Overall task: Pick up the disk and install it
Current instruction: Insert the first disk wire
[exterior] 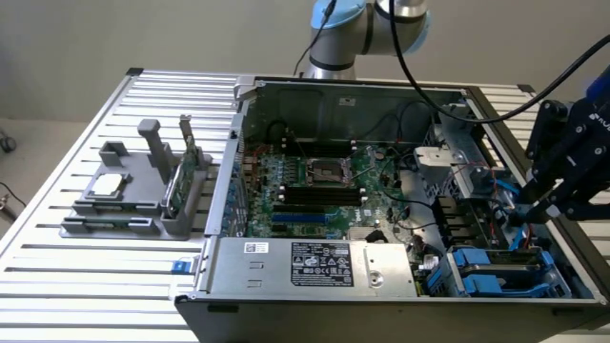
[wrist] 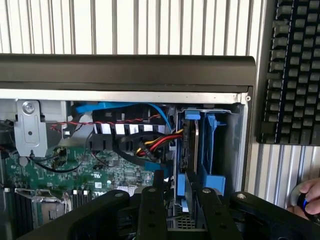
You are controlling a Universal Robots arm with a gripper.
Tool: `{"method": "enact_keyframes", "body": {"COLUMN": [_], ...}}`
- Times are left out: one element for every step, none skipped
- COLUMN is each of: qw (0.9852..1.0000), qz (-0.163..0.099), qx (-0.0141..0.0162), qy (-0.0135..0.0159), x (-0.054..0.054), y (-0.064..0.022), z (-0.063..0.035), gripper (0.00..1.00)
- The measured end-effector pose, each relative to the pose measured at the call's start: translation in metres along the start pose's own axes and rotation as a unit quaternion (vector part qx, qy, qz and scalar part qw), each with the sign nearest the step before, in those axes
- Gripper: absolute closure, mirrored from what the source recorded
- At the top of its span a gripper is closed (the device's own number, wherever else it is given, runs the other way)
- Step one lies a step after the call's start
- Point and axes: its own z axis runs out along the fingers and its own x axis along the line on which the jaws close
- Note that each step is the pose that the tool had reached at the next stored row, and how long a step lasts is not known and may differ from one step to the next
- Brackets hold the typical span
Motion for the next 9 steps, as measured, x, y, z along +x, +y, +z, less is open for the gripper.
{"method": "enact_keyframes", "body": {"qw": [1.0000,1.0000,1.0000,1.0000,1.0000,1.0000,1.0000,1.0000,1.0000], "qz": [0.000,0.000,0.000,0.000,0.000,0.000,0.000,0.000,0.000], "qx": [0.0000,0.0000,0.0000,0.0000,0.0000,0.0000,0.0000,0.0000,0.0000], "qy": [0.0002,0.0002,0.0002,0.0002,0.0000,-0.0004,-0.0007,-0.0010,-0.0015], "x": [0.0005,0.0008,0.0010,0.0010,0.0010,0.0010,0.0010,0.0011,0.0016], "y": [-0.0006,-0.0008,-0.0008,-0.0008,-0.0008,-0.0008,-0.0008,-0.0008,-0.0010], "z": [0.0004,0.0005,0.0010,0.0016,0.0021,0.0029,0.0040,0.0051,0.0064], "gripper": [0.69,0.69,0.69,0.69,0.69,0.69,0.69,0.69,0.69]}}
